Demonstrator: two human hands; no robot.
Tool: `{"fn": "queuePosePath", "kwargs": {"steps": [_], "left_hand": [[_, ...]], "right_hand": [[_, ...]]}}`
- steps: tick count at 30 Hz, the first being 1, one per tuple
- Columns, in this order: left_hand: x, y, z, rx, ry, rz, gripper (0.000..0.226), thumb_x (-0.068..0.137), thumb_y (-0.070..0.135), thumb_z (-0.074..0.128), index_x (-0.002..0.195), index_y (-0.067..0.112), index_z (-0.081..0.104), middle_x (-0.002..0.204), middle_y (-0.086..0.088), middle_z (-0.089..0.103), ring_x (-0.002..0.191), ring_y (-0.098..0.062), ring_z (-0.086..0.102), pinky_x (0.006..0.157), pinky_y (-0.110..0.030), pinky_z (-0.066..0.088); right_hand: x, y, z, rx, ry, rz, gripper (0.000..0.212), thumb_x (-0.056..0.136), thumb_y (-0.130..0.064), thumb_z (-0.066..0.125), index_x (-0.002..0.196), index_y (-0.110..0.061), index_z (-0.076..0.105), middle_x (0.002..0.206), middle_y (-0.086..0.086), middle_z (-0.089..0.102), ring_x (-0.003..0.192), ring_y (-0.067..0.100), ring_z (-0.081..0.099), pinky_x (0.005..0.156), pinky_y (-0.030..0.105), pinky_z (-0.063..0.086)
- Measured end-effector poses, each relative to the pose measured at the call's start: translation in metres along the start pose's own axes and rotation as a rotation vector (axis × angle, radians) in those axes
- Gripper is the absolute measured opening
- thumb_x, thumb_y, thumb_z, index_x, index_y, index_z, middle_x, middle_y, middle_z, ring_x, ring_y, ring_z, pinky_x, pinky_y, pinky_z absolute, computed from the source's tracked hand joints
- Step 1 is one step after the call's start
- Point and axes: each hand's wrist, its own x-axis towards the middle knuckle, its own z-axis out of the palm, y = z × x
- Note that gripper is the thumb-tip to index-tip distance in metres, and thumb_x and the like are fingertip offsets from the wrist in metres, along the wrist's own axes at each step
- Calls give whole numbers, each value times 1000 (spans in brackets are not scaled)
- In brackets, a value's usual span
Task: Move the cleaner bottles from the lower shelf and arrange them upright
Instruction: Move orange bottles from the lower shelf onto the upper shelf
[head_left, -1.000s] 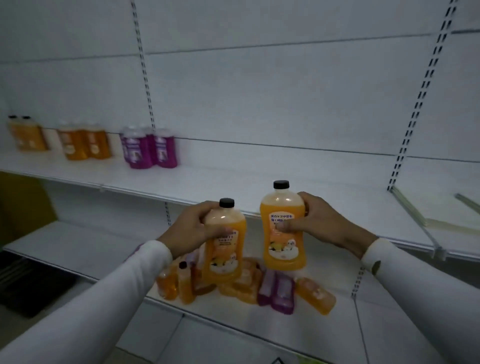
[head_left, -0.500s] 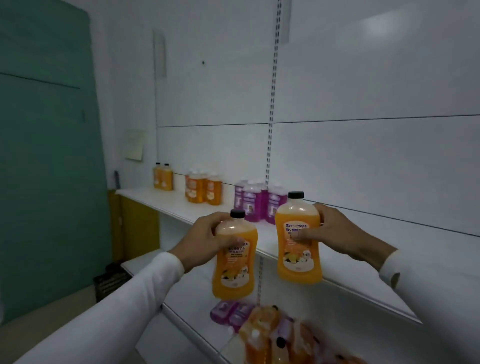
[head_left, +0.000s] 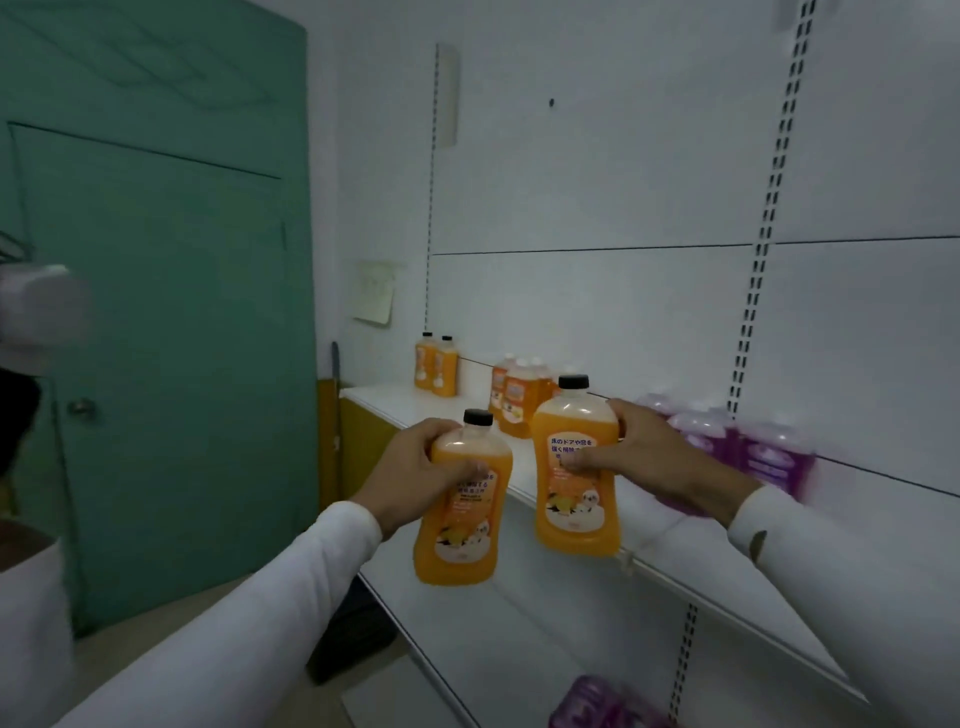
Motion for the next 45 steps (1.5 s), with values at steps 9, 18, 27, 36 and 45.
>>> {"fn": "queuePosePath", "kwargs": {"steps": [9,18,27,36,45], "left_hand": [[162,-79,-51,83,83,14,51,74,32,80,120,25,58,110,2,66,97,-16,67,85,-39,58],[297,-151,-114,79,156,14,47,76,21,79,118,20,59,106,2,66,94,-15,67,74,-24,57],[427,-254,-167,31,22,58,45,75,22,80,115,23,60,106,2,66,95,-11,65,74,-22,57],[541,-318,-171,-135,-189,66,45,79,14,76,119,20,57,107,3,66,92,-7,65,65,-16,54],[626,-352,-142,-182,-363,118,44,83,18,72,124,21,55,115,-1,67,102,-14,67,85,-35,58]], "right_hand": [[203,37,51,32,-32,-76,55,72,-33,83,119,-26,55,103,-7,70,90,10,69,73,26,58],[375,66,98,54,-27,-43,59,65,-36,86,114,-25,55,101,-5,70,88,12,70,77,33,60],[492,100,153,-4,116,97,61,62,-42,87,111,-25,55,102,-6,70,90,13,69,78,35,59],[556,116,175,-28,297,245,45,69,-31,85,98,-30,51,95,-8,69,85,11,69,74,31,58],[605,174,176,52,424,290,43,67,-26,87,102,-25,62,97,1,74,91,20,72,84,50,57]]}}
